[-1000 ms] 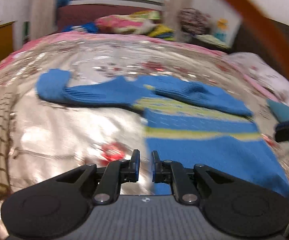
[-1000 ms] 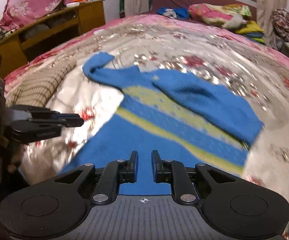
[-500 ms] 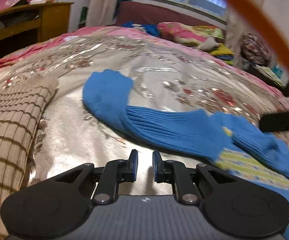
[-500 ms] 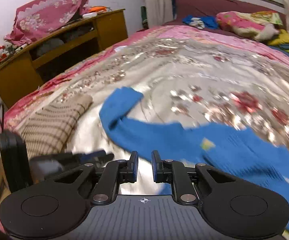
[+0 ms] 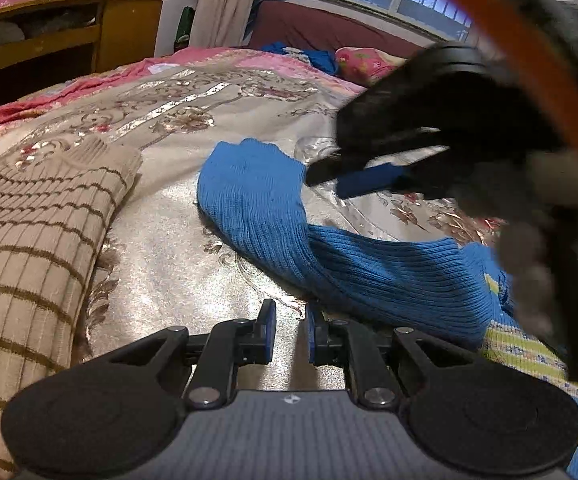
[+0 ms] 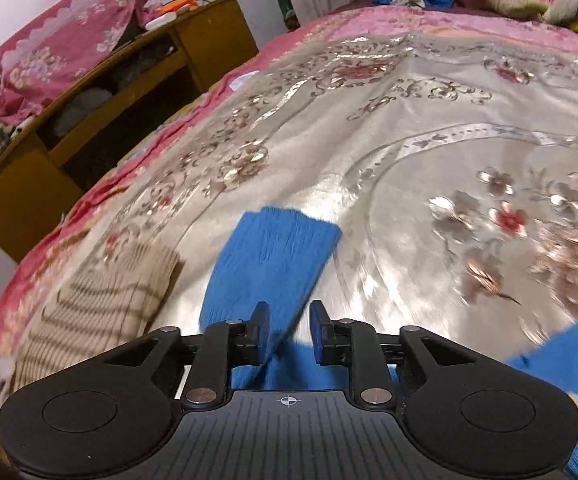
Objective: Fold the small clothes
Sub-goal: 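Grasp the other sleeve cuff with the right gripper, then carry the sleeve over the folded body and open the right gripper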
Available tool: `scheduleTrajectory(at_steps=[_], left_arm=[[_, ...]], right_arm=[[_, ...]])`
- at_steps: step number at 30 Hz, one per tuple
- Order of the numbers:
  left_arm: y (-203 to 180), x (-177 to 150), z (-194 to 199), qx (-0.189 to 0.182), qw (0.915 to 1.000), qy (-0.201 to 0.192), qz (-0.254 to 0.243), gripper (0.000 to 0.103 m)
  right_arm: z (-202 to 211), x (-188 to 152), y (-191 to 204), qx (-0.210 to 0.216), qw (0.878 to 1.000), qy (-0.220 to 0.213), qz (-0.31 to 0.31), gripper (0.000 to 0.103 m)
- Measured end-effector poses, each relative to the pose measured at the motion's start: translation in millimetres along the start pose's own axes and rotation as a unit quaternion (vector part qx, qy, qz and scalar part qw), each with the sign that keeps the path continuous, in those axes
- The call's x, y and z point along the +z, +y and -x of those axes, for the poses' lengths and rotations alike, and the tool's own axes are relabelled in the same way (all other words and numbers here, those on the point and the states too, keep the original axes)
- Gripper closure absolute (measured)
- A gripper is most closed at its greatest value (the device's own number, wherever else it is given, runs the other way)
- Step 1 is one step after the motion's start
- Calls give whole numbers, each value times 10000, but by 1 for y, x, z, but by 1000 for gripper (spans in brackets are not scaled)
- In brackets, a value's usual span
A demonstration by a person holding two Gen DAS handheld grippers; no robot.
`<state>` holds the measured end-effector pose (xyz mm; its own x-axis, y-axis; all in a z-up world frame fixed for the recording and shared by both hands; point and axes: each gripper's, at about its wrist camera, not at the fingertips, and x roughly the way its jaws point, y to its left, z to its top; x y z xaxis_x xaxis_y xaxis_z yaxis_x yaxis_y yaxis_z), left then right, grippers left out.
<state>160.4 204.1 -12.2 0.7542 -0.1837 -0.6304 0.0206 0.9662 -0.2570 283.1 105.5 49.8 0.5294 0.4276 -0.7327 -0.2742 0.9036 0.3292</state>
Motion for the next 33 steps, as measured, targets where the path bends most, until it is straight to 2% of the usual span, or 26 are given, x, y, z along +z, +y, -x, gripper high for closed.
scheduleTrajectory(at_steps=[6, 11, 20, 21, 26, 33], left_arm=[[5, 0, 3, -22, 10000, -63, 5, 82], [9, -1, 5, -63, 9999, -79, 25, 82], [11, -3, 5, -111, 9999, -72, 26, 82], [11, -3, 5, -116, 9999, -74, 22, 82], [13, -4, 5, -119, 9999, -91, 29, 82], [9, -3, 6, -188, 9997, -168, -2, 82]], right_arm=[[-30, 12, -15, 141, 9981, 13, -593, 71], [-51, 13, -19, 161, 9966, 95, -801, 69], [-65, 16, -18, 340, 9944, -33, -997, 69], [-65, 16, -18, 352, 9942, -57, -1012, 70], [-63, 12, -20, 271, 9948, -136, -977, 91], [-25, 14, -22, 386, 9925, -607, -993, 94]])
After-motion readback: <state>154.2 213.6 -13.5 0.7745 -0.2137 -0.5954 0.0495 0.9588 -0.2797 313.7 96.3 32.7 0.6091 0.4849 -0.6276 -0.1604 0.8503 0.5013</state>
